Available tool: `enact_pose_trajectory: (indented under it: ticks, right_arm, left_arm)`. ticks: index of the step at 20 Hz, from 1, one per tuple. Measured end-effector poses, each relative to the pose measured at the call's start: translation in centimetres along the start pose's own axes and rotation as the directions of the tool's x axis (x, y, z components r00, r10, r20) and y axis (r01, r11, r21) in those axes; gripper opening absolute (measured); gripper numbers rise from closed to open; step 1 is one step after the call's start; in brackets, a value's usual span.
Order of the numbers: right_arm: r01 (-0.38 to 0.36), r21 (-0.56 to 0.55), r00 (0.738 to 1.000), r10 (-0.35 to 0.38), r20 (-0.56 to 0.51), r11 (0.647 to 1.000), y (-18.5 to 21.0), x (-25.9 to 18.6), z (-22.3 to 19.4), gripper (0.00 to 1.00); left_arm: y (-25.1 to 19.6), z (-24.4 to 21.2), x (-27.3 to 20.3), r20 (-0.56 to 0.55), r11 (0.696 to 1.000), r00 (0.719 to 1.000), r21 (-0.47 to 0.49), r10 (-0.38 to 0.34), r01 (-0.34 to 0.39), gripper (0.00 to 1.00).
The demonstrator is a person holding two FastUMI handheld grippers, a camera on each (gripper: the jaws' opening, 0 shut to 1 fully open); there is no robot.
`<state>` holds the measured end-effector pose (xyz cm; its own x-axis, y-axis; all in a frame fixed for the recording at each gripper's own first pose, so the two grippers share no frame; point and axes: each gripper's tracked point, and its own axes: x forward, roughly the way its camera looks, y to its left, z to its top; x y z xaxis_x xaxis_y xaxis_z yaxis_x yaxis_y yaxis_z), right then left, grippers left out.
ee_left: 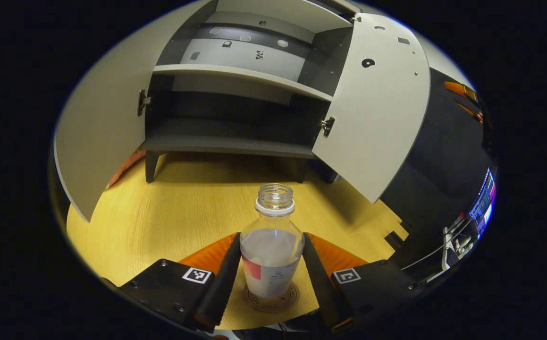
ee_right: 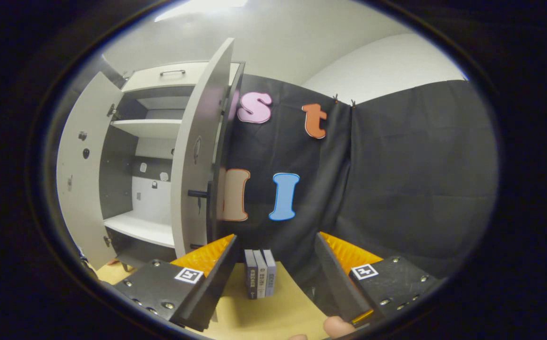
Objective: Grasp the bottle in the cabinet with the left hand and place it on the coaster, then close the right door with the right hand and the left door with the left hand.
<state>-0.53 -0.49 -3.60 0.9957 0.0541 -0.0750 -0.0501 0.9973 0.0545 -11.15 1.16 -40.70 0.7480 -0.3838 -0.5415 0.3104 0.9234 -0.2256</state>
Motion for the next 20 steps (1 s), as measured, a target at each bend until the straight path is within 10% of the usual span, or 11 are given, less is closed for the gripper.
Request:
enact_pose_trajectory:
  ticks: [20]
  right_arm:
    - [-0.055, 0.010, 0.997, 0.056, -0.052, 0.998, 1.8, 0.6, -2.0, 0.98]
  left_arm:
    - [-2.0, -1.5, -1.0, -0.056, 0.992, 0.997, 0.121, 0.045, -0.038, 0.81]
